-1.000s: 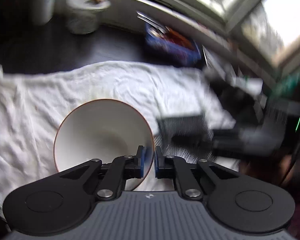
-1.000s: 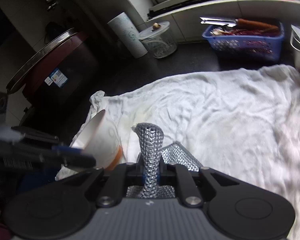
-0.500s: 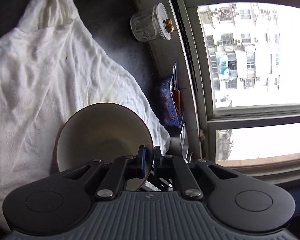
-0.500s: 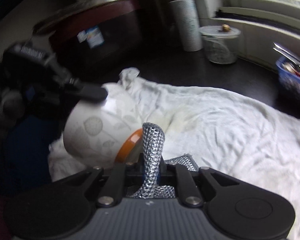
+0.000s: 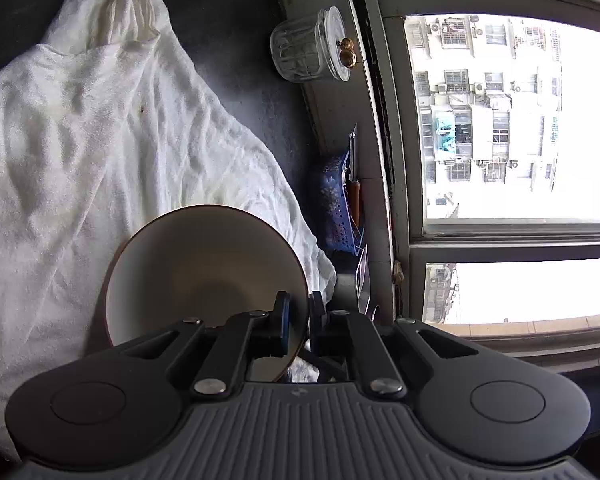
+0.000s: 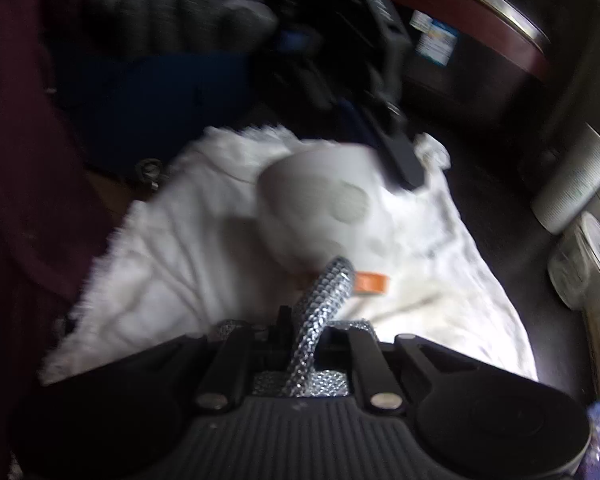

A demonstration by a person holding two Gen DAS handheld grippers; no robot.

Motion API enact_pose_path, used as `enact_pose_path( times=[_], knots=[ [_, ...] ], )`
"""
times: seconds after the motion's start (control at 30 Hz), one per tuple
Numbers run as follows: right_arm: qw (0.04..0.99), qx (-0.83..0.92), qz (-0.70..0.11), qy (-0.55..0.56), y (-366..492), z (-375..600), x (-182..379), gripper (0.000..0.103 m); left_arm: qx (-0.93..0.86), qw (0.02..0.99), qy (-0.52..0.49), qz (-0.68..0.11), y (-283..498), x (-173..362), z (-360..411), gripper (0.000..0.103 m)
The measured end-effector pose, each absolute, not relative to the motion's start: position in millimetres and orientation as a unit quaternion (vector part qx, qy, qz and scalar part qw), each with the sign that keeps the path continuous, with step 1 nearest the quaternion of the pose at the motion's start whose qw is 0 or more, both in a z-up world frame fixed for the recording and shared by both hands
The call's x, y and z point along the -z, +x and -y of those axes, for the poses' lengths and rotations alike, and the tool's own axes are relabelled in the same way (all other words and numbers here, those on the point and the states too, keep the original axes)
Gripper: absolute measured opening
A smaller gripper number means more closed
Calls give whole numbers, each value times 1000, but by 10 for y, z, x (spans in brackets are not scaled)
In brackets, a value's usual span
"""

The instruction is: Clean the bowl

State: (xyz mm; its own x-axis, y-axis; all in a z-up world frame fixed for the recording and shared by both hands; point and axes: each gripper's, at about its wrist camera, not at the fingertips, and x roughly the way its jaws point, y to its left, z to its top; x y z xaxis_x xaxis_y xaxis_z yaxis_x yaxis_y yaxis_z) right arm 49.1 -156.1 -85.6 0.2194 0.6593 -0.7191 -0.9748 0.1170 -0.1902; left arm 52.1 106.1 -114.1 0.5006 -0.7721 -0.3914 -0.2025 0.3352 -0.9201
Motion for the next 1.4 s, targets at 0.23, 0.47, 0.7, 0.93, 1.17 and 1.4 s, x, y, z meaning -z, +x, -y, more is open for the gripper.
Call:
enact_pose_path(
  times=[0.23, 0.47, 0.7, 0.93, 1.17, 1.4],
  knots=[
    [710, -589, -232, -309, 440, 1390, 872, 9, 201, 681, -539, -452, 488, 1155, -1114, 10],
    [741, -585, -274, -182, 363, 1598, 754, 9, 193, 725, -488, -447, 487, 1012, -1102, 10],
    [839, -435, -327, -27, 624, 2100, 749, 9, 237, 852, -172, -435, 472, 511, -389, 9],
    [861, -382, -311, -123, 508, 2154, 534, 9, 332, 814, 298, -373, -80, 561, 756, 9],
    [851, -380, -266, -247, 462, 2057, 542, 9, 324, 724, 504, -342, -411, 873, 773, 10],
    [764, -468, -255, -364, 419, 1866, 777, 9, 295, 740, 493, -350, -284, 883, 726, 12]
  ],
)
